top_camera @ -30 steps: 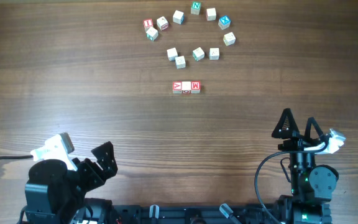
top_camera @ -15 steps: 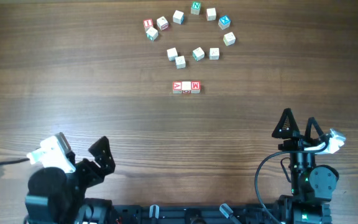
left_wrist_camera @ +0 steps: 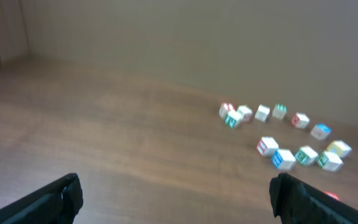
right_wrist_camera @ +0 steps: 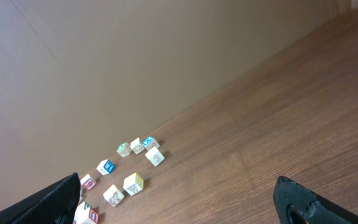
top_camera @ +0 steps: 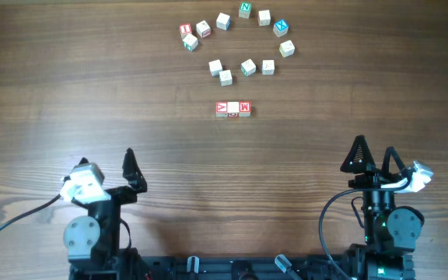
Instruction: Form a horizontal line
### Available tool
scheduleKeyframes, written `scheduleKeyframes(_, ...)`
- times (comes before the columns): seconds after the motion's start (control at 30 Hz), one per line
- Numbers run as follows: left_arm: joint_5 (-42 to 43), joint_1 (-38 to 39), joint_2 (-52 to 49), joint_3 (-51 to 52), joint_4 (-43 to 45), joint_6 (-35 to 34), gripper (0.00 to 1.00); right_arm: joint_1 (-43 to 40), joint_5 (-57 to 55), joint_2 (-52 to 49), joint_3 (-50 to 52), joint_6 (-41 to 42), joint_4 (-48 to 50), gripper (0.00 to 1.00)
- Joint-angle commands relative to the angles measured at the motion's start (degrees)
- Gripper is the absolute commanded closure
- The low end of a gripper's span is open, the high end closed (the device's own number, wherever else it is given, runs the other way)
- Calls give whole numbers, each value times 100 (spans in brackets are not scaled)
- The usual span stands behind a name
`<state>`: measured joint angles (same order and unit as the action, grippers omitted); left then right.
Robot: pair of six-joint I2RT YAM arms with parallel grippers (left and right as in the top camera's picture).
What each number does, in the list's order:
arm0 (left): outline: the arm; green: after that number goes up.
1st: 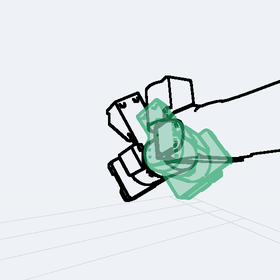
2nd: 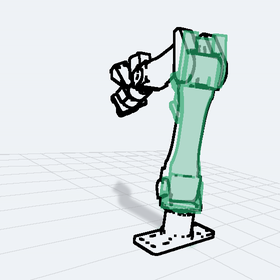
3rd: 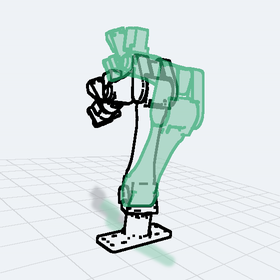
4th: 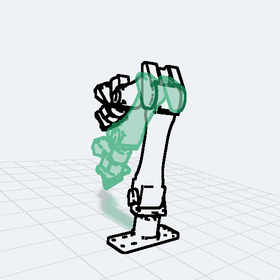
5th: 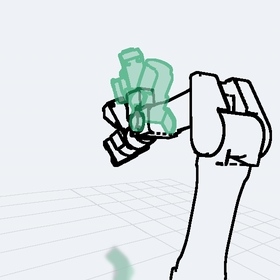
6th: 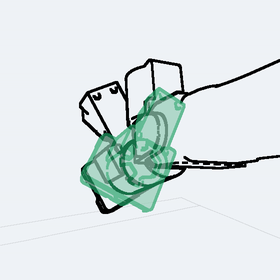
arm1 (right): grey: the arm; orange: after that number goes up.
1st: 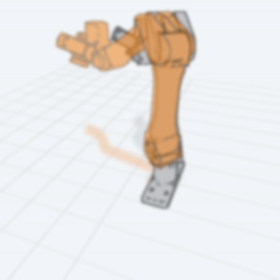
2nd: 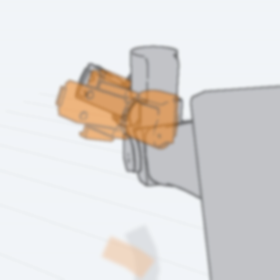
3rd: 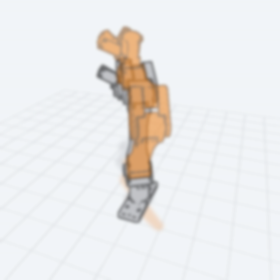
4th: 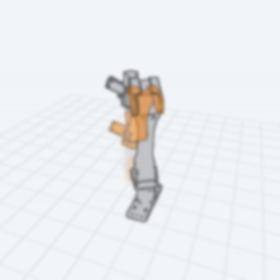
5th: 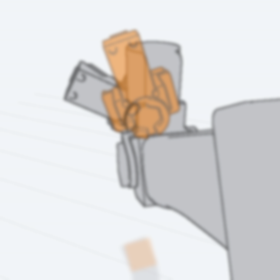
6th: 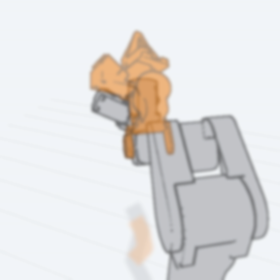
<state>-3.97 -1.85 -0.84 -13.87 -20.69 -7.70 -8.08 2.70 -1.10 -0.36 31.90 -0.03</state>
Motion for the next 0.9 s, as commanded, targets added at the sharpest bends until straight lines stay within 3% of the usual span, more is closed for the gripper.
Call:
scheduleKeyframes(0.0, 68, -35, 66, 680, 750, 621, 0, -26, -74, 83, 7, 2, 17, 0)
scheduleKeyframes(0.3, 208, -9, 66, 1357, 1661, 1051, 0, -26, -74, 83, 7, 2, 15, 0)
scheduleKeyframes(0.43, 352, 17, 66, 1355, 1635, 1335, 0, -26, -74, 83, 7, 2, 17, 0)
scheduleKeyframes(0.87, 369, 2, 57, 1355, 1650, 1329, 0, -26, -74, 83, 7, 2, 17, 0)
